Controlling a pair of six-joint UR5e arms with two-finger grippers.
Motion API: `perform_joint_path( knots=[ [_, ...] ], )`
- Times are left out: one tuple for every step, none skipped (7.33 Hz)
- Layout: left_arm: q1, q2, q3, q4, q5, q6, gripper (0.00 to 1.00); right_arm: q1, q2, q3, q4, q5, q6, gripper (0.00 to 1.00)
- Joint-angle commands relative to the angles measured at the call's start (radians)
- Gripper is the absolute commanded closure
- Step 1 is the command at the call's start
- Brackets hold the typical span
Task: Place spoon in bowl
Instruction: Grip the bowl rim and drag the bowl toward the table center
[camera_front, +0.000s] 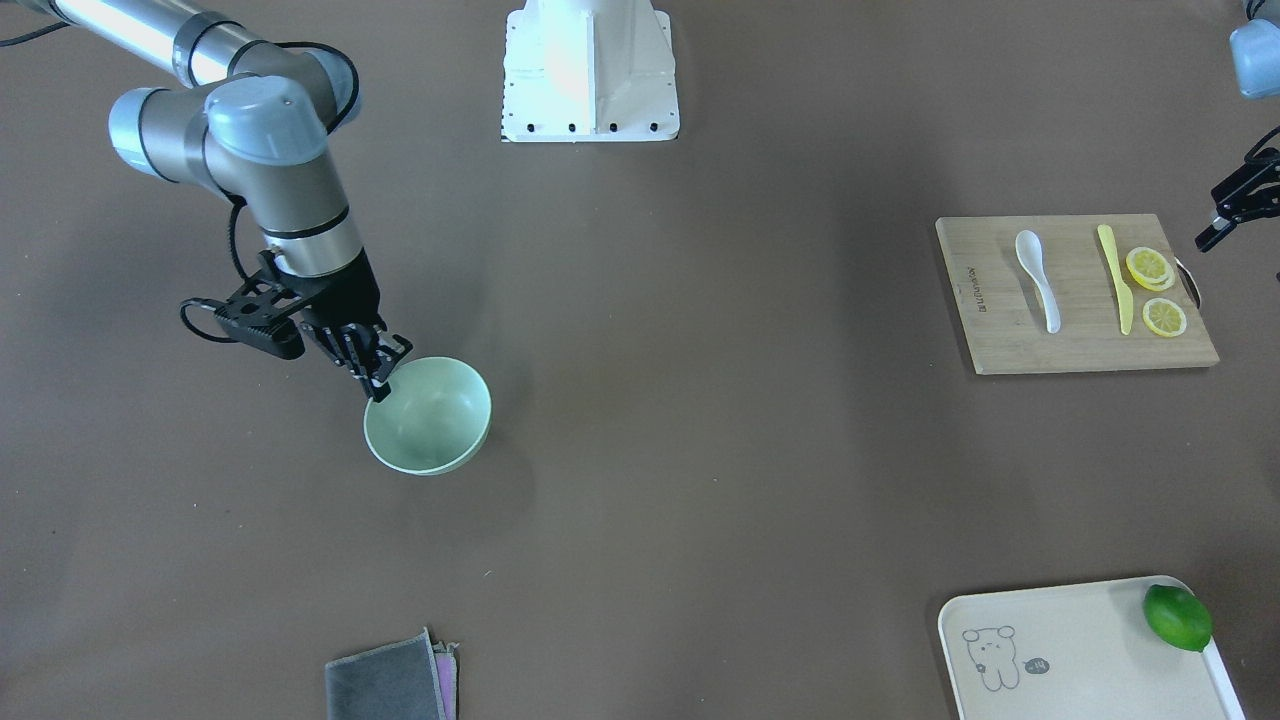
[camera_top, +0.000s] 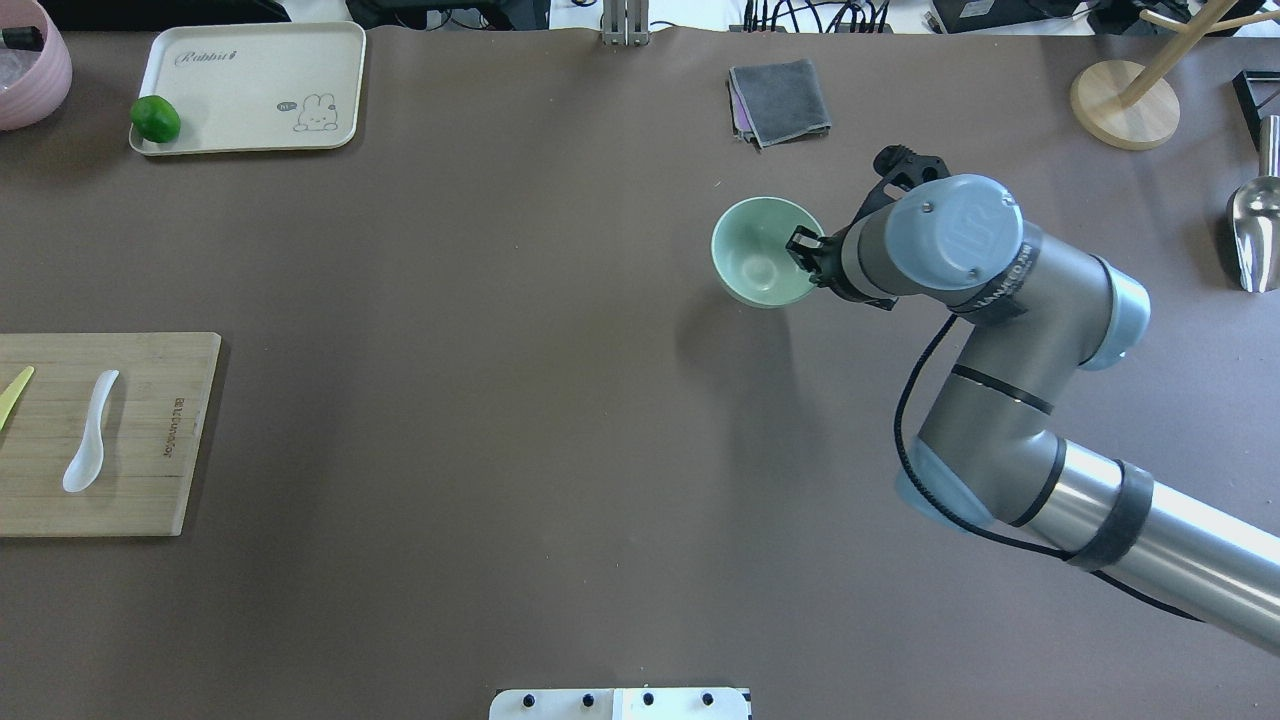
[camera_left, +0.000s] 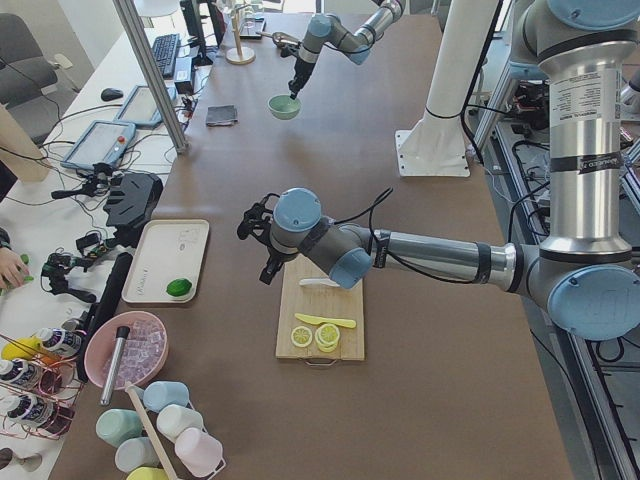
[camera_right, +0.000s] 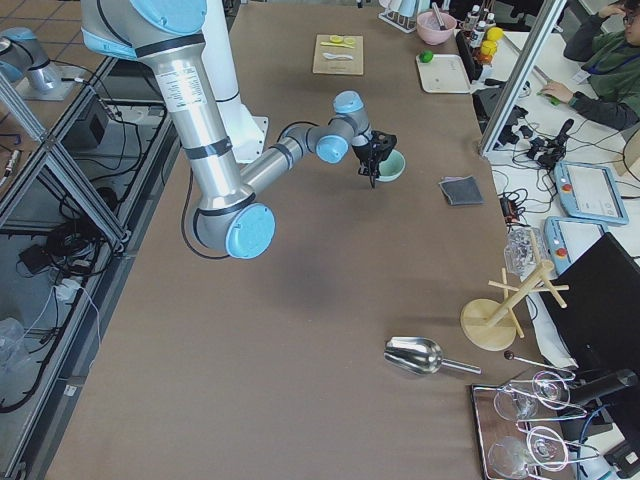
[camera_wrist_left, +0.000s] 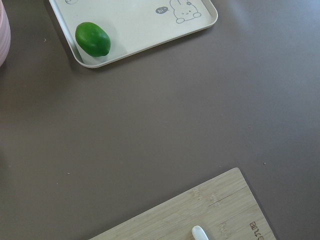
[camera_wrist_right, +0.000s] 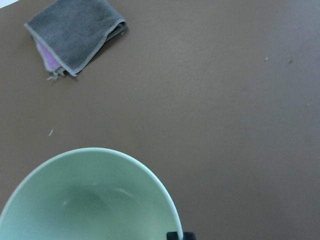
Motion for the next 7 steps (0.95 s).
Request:
perform_joint_path(
  knots=[
    [0.002,0.000,0.000,0.000,0.000,0.000,0.02,-0.126,0.178,0.001,-0.240,-0.049,0.146,1.00],
    [0.003,0.000,0.000,0.000,0.000,0.000,0.02,-0.186,0.233,-0.003,-0.329,-0.072,0.203,1.00],
    [0.005,0.000,0.000,0.000,0.000,0.000,0.02,-0.238,0.263,-0.034,-0.336,-0.126,0.228,1.00],
    [0.005,0.000,0.000,0.000,0.000,0.000,0.02,-0.257,0.297,-0.086,-0.336,-0.137,0.243,1.00],
    [0.005,0.000,0.000,0.000,-0.002,-0.002,0.02,-0.264,0.320,-0.129,-0.333,-0.137,0.243,1.00],
    [0.005,0.000,0.000,0.000,0.000,0.000,0.02,-0.264,0.323,-0.134,-0.330,-0.138,0.243,0.82],
    [0.005,0.002,0.000,0.000,0.000,0.000,0.02,-0.263,0.321,-0.134,-0.329,-0.138,0.240,0.44]
  ],
)
